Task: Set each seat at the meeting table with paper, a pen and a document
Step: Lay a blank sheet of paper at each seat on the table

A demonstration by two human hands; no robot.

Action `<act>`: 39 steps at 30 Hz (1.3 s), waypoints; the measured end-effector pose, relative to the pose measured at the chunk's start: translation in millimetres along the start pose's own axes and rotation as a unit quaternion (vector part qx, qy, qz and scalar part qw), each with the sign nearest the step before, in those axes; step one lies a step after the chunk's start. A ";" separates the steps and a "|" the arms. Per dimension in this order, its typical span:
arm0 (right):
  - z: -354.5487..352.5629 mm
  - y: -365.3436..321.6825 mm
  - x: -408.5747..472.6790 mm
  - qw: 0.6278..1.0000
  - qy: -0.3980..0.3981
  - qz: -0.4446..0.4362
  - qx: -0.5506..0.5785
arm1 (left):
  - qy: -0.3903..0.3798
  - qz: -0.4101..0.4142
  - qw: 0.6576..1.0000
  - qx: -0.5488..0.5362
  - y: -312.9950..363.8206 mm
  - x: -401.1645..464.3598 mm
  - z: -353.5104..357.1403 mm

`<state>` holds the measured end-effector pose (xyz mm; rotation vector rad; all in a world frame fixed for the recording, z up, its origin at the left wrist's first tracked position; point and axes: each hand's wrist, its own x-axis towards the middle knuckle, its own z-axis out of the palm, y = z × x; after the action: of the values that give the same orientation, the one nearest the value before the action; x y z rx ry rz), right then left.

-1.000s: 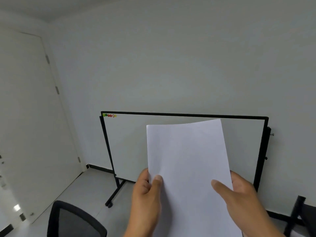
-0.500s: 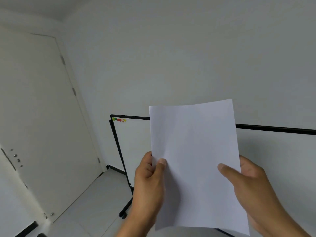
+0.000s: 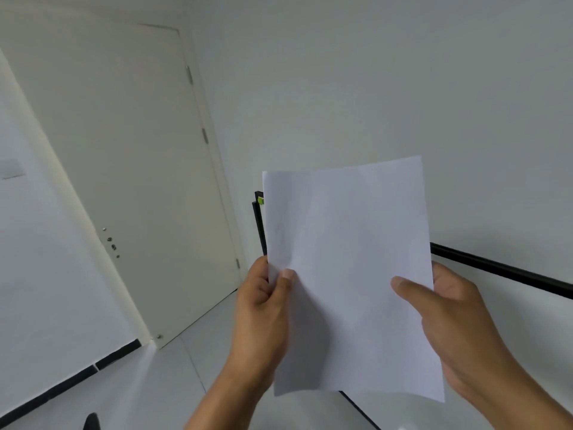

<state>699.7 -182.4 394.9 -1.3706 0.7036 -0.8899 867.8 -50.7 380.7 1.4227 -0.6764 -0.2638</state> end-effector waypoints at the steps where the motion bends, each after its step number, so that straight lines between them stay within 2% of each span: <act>1: 12.7 6.4 20.5 1.000 -0.009 0.003 -0.005 | 0.008 -0.001 1.000 0.002 -11.3 19.2 -5.2; 5: 58.5 12.1 82.6 0.998 -0.062 -0.016 -0.017 | 0.038 -0.006 0.999 -0.014 -35.7 84.0 -25.3; 10: 120.4 8.0 154.8 0.995 -0.082 -0.033 -0.037 | 0.056 -0.003 0.998 -0.011 -53.0 169.5 -54.3; 14: 176.5 18.4 208.2 0.993 -0.117 -0.014 -0.023 | 0.086 -0.007 0.996 0.002 -61.5 222.2 -88.4; 18: 247.6 41.3 264.7 0.983 -0.184 0.014 -0.012 | 0.140 -0.022 0.990 0.023 -85.4 273.4 -133.9; 20: 270.9 55.3 287.1 0.982 -0.187 0.025 -0.012 | 0.157 -0.027 0.987 0.037 -96.2 290.0 -149.6; 25: 377.2 102.1 374.9 0.967 -0.249 0.053 -0.003 | 0.240 -0.036 0.967 0.078 -125.8 364.3 -202.9; 30: 483.1 118.1 446.6 0.937 -0.343 0.065 0.012 | 0.326 -0.054 0.936 0.123 -140.5 431.0 -256.4; 35: 593.1 121.3 477.3 0.899 -0.434 0.059 0.023 | 0.412 -0.042 0.898 0.147 -141.6 466.4 -323.6; 36: 598.9 123.5 478.9 0.902 -0.428 0.056 0.022 | 0.410 -0.048 0.899 0.144 -139.9 468.5 -326.9; 39: 670.6 134.6 481.2 0.877 -0.476 0.055 0.026 | 0.456 -0.038 0.879 0.138 -150.3 479.5 -375.1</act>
<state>1532.5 -251.9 362.5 -1.4871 -0.0164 -0.0655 1494.5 -32.2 366.1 1.6356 0.1346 0.4568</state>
